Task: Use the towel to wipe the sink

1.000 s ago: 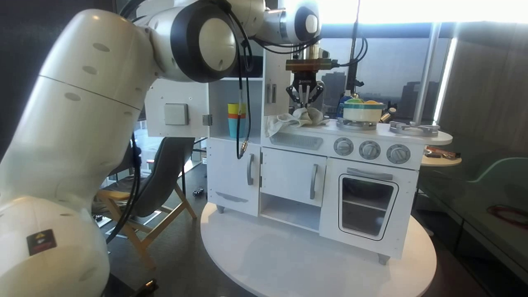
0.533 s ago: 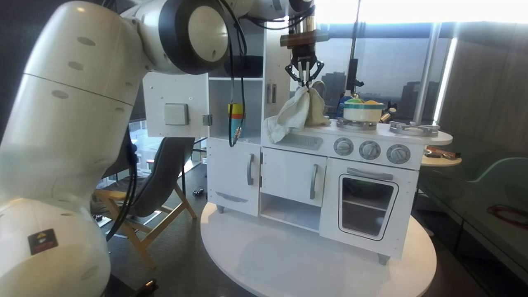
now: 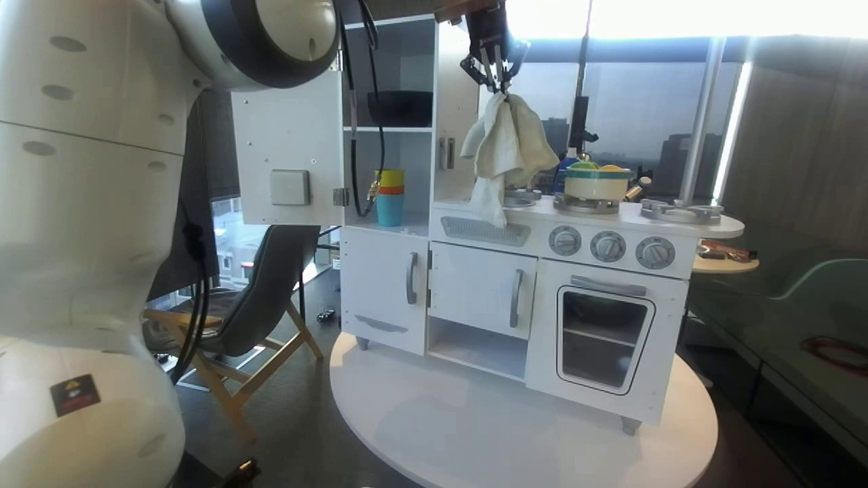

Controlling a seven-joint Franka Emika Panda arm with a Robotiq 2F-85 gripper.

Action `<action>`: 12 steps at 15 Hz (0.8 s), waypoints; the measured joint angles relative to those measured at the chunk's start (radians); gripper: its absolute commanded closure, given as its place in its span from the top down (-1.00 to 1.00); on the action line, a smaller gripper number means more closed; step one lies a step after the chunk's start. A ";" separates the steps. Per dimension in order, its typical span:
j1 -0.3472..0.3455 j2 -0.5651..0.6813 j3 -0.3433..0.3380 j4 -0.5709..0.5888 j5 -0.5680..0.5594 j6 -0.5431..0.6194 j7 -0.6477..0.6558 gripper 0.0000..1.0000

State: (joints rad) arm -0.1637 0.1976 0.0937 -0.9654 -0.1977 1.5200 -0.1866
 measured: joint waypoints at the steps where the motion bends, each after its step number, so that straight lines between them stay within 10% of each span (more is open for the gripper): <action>1: 0.007 -0.014 0.000 -0.003 -0.015 -0.006 0.025 -0.80; 12: 0.023 -0.143 0.000 -0.187 -0.062 -0.037 0.288 -0.78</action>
State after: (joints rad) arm -0.1412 0.0545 0.0935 -1.1527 -0.2601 1.4828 0.1017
